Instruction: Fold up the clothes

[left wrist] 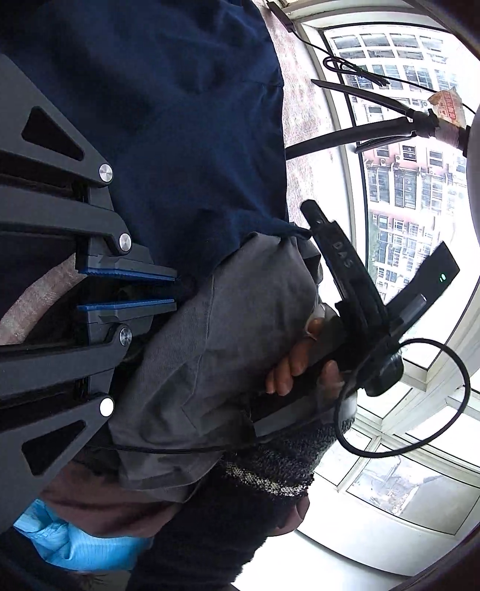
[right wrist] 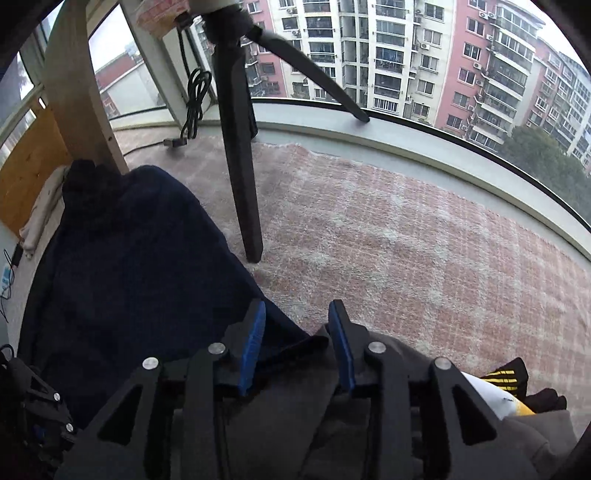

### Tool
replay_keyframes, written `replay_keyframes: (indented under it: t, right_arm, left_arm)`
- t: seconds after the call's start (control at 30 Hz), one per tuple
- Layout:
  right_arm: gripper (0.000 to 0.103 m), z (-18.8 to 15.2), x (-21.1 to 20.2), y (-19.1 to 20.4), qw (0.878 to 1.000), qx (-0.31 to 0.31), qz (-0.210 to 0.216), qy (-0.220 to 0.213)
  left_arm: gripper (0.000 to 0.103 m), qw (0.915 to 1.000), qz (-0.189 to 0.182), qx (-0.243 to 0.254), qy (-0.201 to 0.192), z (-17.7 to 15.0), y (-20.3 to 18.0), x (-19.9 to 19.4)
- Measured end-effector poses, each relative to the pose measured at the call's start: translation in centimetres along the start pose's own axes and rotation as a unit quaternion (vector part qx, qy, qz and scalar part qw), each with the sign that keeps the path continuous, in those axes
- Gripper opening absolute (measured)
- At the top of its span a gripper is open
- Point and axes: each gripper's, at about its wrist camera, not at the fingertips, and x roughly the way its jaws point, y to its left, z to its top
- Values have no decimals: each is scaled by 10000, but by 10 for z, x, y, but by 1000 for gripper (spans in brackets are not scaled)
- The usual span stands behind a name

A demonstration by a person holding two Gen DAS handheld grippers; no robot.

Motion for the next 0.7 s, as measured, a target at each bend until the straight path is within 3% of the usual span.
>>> replay_keyframes:
  t: [0.07, 0.1, 0.13, 0.23, 0.33, 0.5, 0.53, 0.6, 0.7]
  right_arm:
    - [33, 1, 10, 12, 9990, -360, -105, 244]
    - [9, -1, 13, 14, 9984, -423, -175, 334]
    - [4, -3, 16, 15, 9977, -473, -258, 416]
    - [3, 1, 1, 5, 9992, -190, -357, 22]
    - [2, 8, -20, -27, 9958, 697, -304, -503]
    - [6, 1, -23, -51, 9923, 1208, 198, -193]
    - [10, -1, -24, -54, 9912, 1293, 248, -164]
    - [37, -5, -20, -58, 9885, 1450, 429, 11]
    - [39, -11, -14, -60, 9840, 1637, 648, 273]
  left_arm:
    - [15, 10000, 55, -50, -21, 10, 5, 9]
    - [17, 9999, 90, -92, -36, 10, 7, 9]
    - [20, 9998, 111, -130, -56, 9, 9, 7]
    - [28, 9994, 259, -167, -143, 3, 15, -1]
    - [33, 9993, 317, -139, -158, -2, 17, -8]
    - [33, 9979, 541, 337, -89, 2, 9, 13]
    - [33, 9973, 566, 467, -59, 3, 7, 19]
    - [34, 9956, 656, 670, -18, 5, 1, 29]
    - [24, 9958, 604, 686, -60, 7, -1, 36]
